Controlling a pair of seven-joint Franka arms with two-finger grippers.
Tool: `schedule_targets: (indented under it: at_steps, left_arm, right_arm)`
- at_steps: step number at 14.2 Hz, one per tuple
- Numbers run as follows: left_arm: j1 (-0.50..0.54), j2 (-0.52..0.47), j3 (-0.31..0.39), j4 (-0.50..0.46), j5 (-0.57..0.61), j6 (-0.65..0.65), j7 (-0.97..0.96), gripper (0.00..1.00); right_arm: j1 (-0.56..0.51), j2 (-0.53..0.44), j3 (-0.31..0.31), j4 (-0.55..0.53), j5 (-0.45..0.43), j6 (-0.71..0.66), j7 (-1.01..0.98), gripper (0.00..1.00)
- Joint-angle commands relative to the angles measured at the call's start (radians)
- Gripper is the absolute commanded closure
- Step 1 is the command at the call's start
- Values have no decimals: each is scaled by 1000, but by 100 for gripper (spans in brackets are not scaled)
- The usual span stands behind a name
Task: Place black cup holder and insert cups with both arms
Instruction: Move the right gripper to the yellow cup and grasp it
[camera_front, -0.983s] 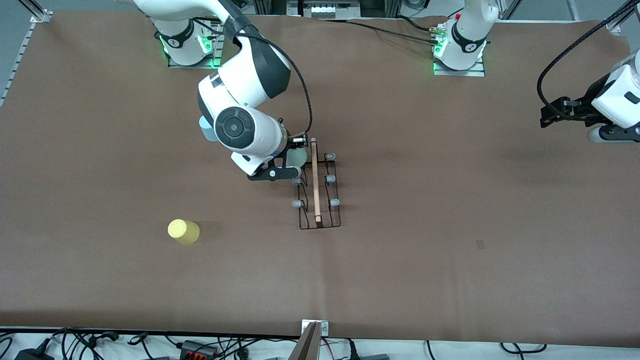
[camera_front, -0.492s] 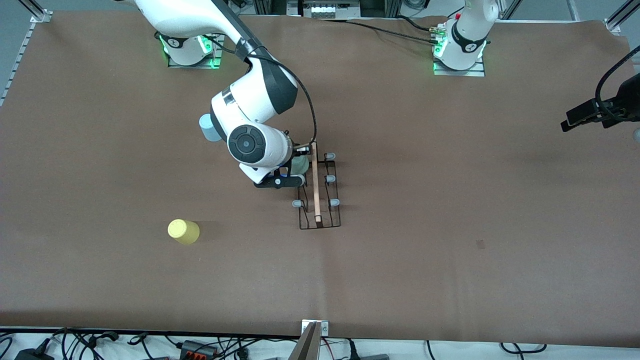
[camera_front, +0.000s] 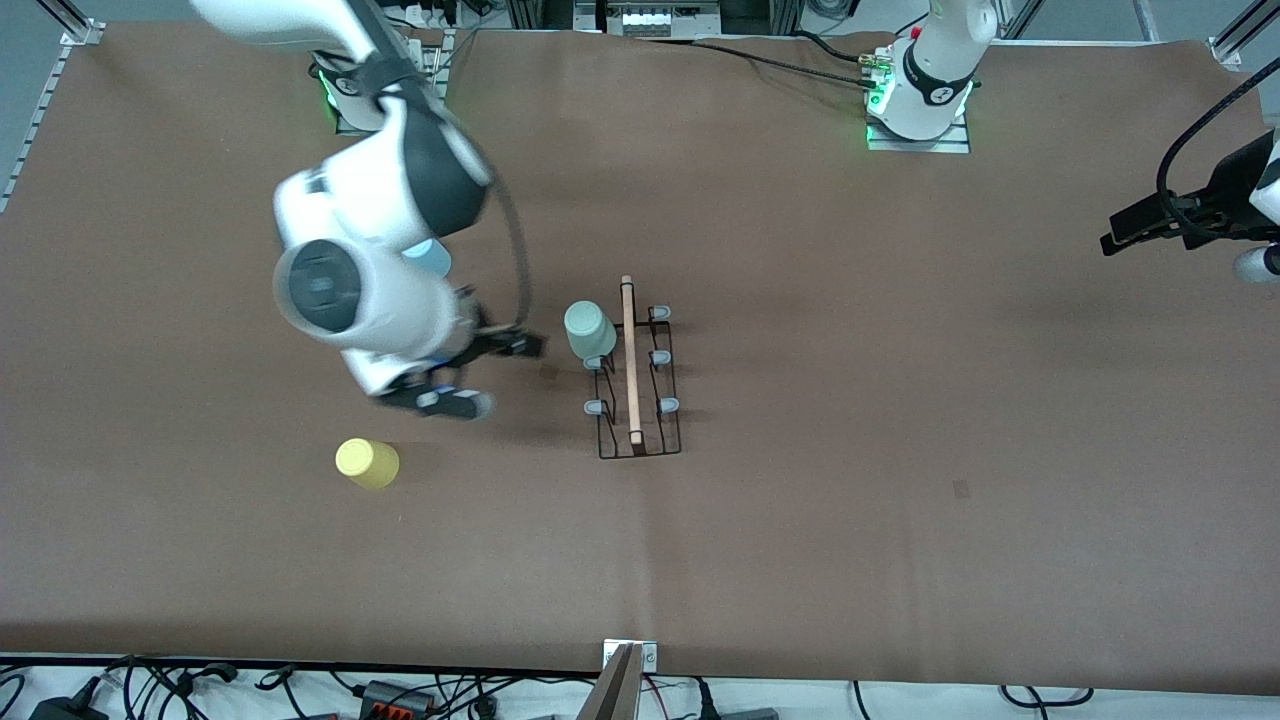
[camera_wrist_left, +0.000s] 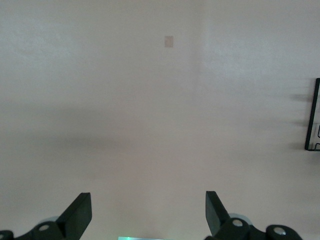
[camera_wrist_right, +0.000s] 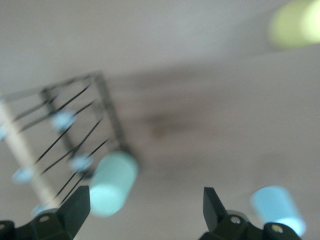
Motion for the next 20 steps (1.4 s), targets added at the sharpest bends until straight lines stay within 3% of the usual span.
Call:
schedule_targets:
  at_steps: [1, 6, 10, 16, 20]
  left_arm:
    - [18, 0, -16, 17, -2, -21, 4, 0]
    - [18, 6, -18, 18, 9, -21, 4, 0]
    - [16, 8, -18, 26, 9, -18, 4, 0]
    - [25, 9, -15, 26, 9, -13, 5, 0]
    - [30, 8, -13, 20, 8, -20, 7, 0]
  right_arm:
    - [-126, 56, -7, -3, -104, 26, -113, 0]
    - [-229, 136, -7, -12, -178, 246, -179, 0]
    - [-231, 196, -5, -16, -164, 338, -179, 0]
    - [-238, 264, 1, -33, -155, 360, -196, 0]
    - [-251, 290, 1, -33, -94, 357, -276, 0]
